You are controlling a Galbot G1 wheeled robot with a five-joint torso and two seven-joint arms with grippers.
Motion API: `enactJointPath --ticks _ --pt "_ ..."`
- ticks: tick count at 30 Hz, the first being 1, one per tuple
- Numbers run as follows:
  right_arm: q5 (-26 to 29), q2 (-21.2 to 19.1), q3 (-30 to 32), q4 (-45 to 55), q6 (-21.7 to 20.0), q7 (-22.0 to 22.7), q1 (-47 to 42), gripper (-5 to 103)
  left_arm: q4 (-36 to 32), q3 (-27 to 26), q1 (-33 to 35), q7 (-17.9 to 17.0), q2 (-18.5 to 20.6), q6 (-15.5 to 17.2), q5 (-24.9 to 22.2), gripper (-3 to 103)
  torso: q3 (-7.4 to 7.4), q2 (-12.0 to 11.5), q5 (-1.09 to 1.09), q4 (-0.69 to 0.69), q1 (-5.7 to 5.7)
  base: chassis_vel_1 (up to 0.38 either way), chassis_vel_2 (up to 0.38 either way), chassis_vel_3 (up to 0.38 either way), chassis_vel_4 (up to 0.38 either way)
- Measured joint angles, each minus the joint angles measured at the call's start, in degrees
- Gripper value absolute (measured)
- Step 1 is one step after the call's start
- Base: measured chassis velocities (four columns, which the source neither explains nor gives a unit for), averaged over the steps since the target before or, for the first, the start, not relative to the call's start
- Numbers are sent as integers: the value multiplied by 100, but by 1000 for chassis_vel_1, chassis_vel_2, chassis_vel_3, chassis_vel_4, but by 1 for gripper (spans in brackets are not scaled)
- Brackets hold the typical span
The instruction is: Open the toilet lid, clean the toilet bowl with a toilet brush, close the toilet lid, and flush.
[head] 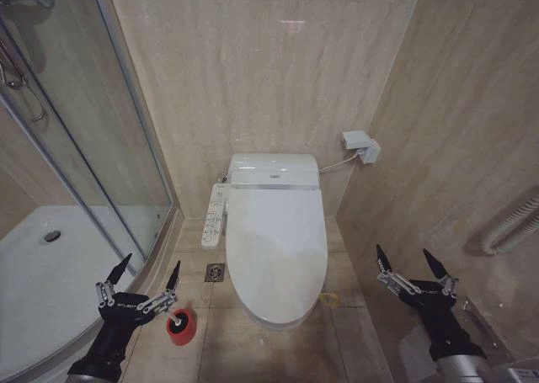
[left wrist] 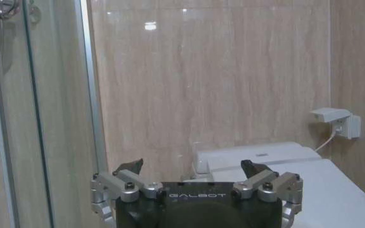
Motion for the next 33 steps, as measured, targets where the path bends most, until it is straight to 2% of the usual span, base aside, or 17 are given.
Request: enactJointPath --ticks 33 --pt "0 0 0 0 0 0 0 100 0 0 0 0 0 0 0 100 0 0 0 0 0 0 0 0 0"
